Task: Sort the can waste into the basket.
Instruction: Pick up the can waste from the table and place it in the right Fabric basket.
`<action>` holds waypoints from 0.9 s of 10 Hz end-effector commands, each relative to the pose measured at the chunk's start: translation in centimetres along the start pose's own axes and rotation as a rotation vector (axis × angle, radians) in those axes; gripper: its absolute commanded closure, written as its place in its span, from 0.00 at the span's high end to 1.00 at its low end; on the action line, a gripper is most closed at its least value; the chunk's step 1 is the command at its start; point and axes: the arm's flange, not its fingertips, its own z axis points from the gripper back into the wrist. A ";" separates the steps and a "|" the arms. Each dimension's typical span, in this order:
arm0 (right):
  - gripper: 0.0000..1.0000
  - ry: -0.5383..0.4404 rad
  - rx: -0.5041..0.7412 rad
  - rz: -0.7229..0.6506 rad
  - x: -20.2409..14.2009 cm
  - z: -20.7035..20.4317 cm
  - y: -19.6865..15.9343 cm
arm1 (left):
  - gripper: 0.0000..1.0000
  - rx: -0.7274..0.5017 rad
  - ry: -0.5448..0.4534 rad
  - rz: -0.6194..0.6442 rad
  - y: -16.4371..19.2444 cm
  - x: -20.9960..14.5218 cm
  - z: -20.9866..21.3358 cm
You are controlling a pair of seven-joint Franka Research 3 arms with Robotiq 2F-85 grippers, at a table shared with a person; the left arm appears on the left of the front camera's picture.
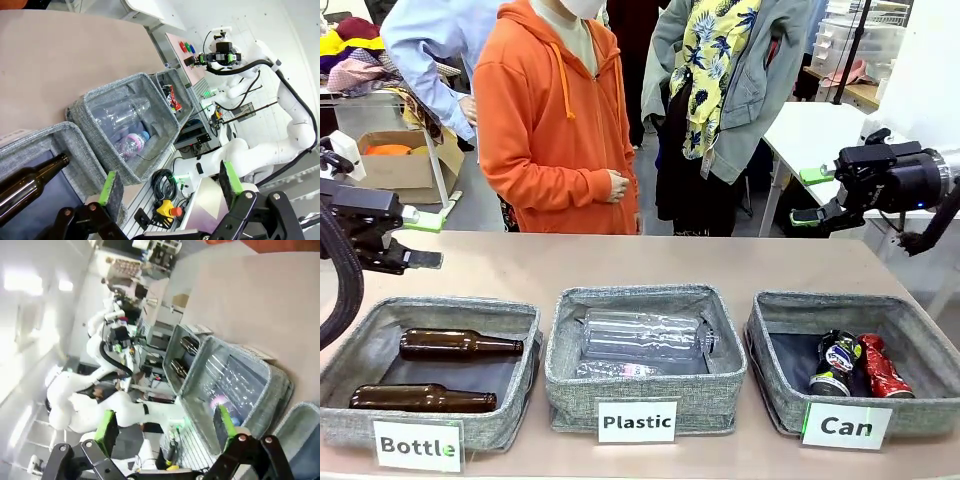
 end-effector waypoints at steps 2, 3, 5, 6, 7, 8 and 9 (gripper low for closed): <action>1.00 0.000 0.000 0.000 0.0 0.0 0.0 | 1.00 -0.010 -0.013 0.004 -0.2 0.0 0.0; 1.00 0.000 0.000 0.000 0.0 0.0 0.0 | 1.00 -0.010 -0.013 0.004 -0.2 0.0 0.0; 1.00 0.000 0.000 0.000 0.0 0.0 0.0 | 1.00 -0.010 -0.013 0.004 -0.2 0.0 0.0; 1.00 0.000 0.000 0.000 0.0 0.0 0.0 | 1.00 -0.010 -0.013 0.004 -0.2 0.0 0.0; 1.00 0.000 0.000 0.000 0.0 0.0 0.0 | 1.00 -0.010 -0.013 0.004 -0.2 0.0 0.0; 1.00 0.000 0.000 0.000 0.0 0.0 0.0 | 1.00 -0.010 -0.013 0.004 -0.2 0.0 0.0; 1.00 0.000 0.000 0.000 0.0 0.0 0.0 | 1.00 -0.010 -0.013 0.004 -0.2 0.0 0.0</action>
